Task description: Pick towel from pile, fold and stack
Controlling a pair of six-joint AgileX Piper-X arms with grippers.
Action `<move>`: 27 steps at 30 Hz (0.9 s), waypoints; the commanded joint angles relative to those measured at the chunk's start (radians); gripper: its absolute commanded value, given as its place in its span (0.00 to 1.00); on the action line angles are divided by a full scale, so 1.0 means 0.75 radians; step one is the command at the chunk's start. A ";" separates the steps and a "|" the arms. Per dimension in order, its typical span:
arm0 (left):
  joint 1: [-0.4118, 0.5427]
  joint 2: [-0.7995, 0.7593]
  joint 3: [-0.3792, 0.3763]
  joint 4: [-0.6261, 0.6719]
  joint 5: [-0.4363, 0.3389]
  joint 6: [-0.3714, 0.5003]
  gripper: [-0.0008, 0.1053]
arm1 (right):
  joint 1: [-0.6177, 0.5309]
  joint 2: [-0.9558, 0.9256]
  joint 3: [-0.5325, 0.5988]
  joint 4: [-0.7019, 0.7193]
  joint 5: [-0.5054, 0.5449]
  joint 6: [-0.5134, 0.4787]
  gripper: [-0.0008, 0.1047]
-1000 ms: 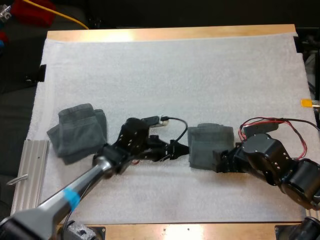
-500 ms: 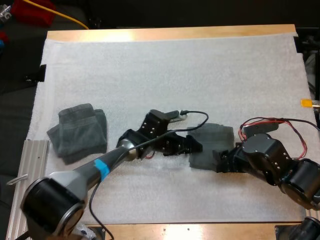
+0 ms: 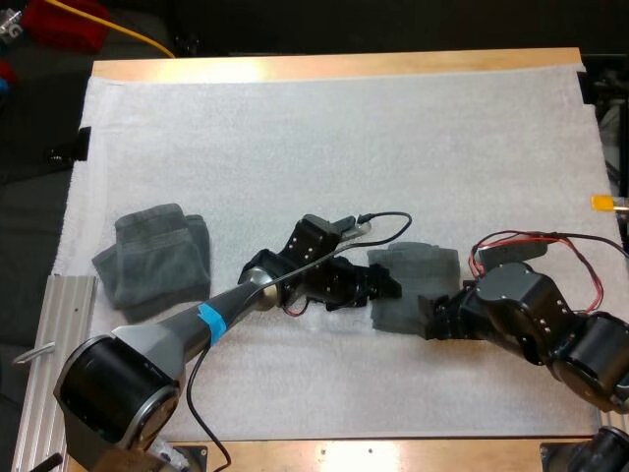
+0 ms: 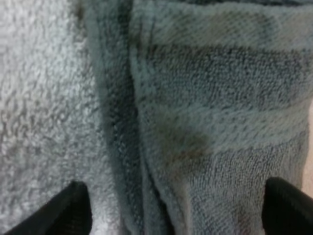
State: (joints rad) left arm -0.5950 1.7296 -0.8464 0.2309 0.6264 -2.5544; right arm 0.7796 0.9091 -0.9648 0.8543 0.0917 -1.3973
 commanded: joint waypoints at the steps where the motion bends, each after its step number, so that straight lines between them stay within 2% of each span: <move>1: -0.008 0.013 -0.024 0.059 0.006 -0.011 0.68 | 0.000 -0.012 0.002 0.005 -0.009 -0.008 0.62; 5: -0.034 0.045 -0.069 0.076 0.073 -0.011 0.68 | 0.000 -0.012 0.002 0.005 -0.033 -0.008 0.62; 13: -0.102 0.114 -0.174 0.076 0.127 -0.049 0.68 | 0.000 -0.032 0.002 0.005 -0.037 -0.008 0.62; 20: -0.102 0.126 -0.187 0.076 0.168 -0.054 0.66 | 0.000 -0.074 0.002 0.005 -0.030 -0.008 0.62; 23: -0.102 0.126 -0.187 0.076 0.168 -0.048 0.54 | 0.000 -0.079 0.002 0.005 -0.030 -0.008 0.62; 27: -0.102 0.126 -0.187 0.076 0.168 -0.038 0.30 | 0.000 -0.079 0.002 0.005 -0.030 -0.008 0.62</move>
State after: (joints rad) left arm -0.6657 1.8273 -0.9808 0.2856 0.7409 -2.5850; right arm 0.7796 0.8575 -0.9648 0.8554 0.0715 -1.3973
